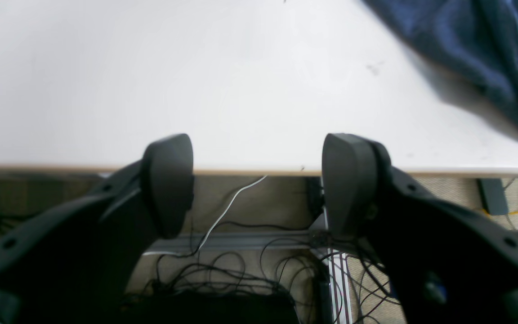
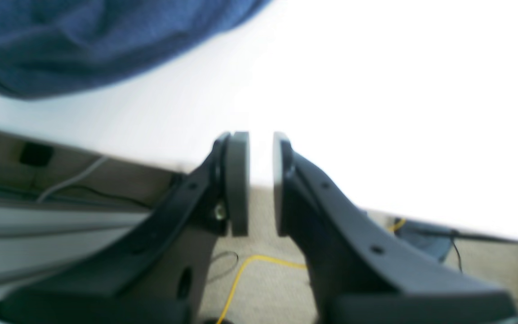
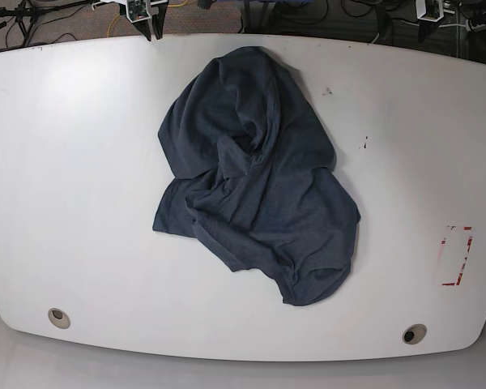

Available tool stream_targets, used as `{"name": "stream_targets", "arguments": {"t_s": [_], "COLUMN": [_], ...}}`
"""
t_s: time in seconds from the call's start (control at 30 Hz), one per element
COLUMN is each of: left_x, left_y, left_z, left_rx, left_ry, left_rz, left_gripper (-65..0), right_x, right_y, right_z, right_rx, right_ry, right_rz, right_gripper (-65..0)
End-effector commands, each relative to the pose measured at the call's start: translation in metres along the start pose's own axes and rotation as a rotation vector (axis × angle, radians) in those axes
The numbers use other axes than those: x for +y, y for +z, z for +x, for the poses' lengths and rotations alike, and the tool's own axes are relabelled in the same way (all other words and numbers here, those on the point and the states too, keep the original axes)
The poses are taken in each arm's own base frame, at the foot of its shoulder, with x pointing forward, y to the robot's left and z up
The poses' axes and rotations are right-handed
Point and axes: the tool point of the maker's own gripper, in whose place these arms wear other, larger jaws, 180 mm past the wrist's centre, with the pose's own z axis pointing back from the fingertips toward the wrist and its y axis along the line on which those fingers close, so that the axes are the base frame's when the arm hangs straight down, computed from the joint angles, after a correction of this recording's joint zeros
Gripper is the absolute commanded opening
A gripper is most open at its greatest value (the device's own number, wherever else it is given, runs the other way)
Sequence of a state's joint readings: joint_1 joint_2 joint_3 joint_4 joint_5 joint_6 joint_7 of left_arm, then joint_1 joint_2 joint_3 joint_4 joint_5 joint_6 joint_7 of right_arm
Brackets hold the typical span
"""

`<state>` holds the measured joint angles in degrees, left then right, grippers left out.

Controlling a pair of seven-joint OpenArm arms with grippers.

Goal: Fold the T-shirt properly
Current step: 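Lower both open grippers toward the crumpled navy T-shirt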

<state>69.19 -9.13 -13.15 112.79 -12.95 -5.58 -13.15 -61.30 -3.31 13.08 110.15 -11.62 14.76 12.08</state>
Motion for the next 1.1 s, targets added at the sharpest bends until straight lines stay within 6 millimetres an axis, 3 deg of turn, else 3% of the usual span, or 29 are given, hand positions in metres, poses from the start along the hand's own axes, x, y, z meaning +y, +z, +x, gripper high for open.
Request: {"name": "stream_targets", "arguments": {"t_s": [0.0, 0.67, 0.73, 1.07], "left_x": [0.004, 0.018, 0.009, 0.003], "left_y": [-0.001, -0.023, -0.028, -0.042], "left_z": [0.013, 0.045, 0.051, 0.069], "left_rx": [-0.040, -0.142, -0.152, -0.219], "left_ry": [-0.011, -0.012, -0.012, -0.003], "left_rz": [0.009, 0.052, 0.033, 0.024], "left_gripper": [-23.4, -23.2, -21.0, -19.5], "right_x": [-0.001, -0.003, -0.003, -0.007], "right_y": [-0.003, -0.025, -0.033, -0.052], "right_z": [0.010, 0.030, 0.034, 0.053], "right_rx": [-0.035, -0.087, -0.092, -0.140], "right_ry": [-0.005, -0.019, -0.022, -0.014], "right_rz": [-0.008, -0.029, -0.031, -0.032], "right_gripper": [-56.6, -56.3, -52.8, -46.7]}}
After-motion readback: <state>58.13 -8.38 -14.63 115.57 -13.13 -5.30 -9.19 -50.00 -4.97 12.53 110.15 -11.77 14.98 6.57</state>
